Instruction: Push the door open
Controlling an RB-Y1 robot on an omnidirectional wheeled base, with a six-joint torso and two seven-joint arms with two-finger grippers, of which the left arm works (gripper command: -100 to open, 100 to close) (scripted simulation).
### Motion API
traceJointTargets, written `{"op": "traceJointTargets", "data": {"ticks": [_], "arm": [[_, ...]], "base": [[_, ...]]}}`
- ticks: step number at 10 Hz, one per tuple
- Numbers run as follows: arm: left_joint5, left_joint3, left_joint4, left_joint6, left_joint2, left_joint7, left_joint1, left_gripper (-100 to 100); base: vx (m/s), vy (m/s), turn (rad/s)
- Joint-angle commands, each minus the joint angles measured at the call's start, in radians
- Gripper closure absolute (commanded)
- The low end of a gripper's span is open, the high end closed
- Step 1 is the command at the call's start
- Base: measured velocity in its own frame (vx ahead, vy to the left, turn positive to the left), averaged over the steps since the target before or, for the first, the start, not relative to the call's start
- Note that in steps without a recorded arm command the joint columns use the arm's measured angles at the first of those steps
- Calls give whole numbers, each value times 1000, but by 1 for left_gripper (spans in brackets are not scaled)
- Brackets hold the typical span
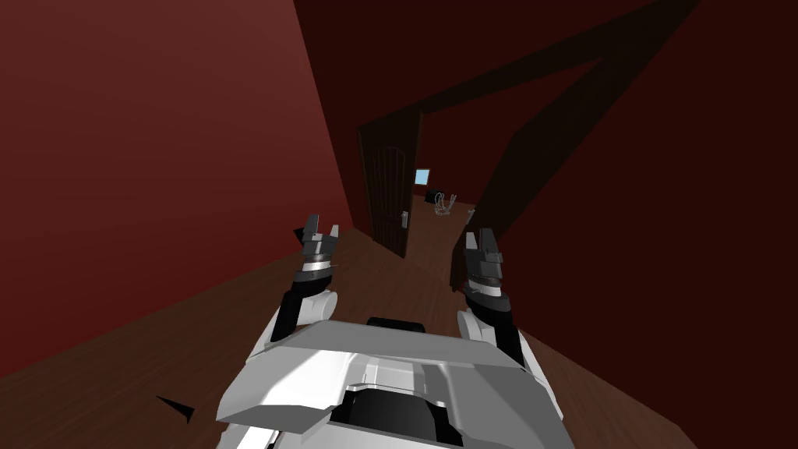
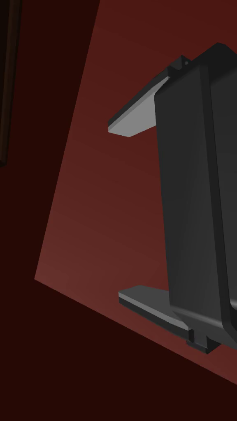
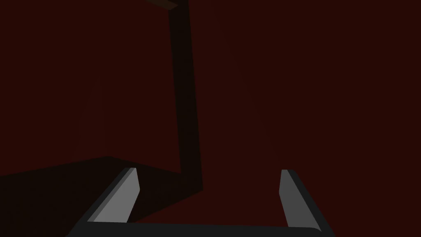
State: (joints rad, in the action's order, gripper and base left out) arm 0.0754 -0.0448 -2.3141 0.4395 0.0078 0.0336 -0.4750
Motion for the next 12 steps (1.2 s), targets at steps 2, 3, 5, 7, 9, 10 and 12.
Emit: {"op": "traceJointTargets", "data": {"ticks": [2,3,5,7,9,10,12], "arm": [[-3,4,52,1,10,-4,30,-100],[-4,5,68,2,12,-5,40,-100],[-8,10,127,3,21,-10,74,-100],[-10,14,173,4,27,-13,100,-100],[-14,18,229,6,33,-17,133,-100],[-15,20,256,7,36,-19,150,-100],[-19,25,320,8,42,-24,186,-100]], "base": [[19,22,-46],[114,11,-23],[108,27,-43],[85,33,-33],[84,33,-48],[80,36,-51],[89,35,-41]]}}
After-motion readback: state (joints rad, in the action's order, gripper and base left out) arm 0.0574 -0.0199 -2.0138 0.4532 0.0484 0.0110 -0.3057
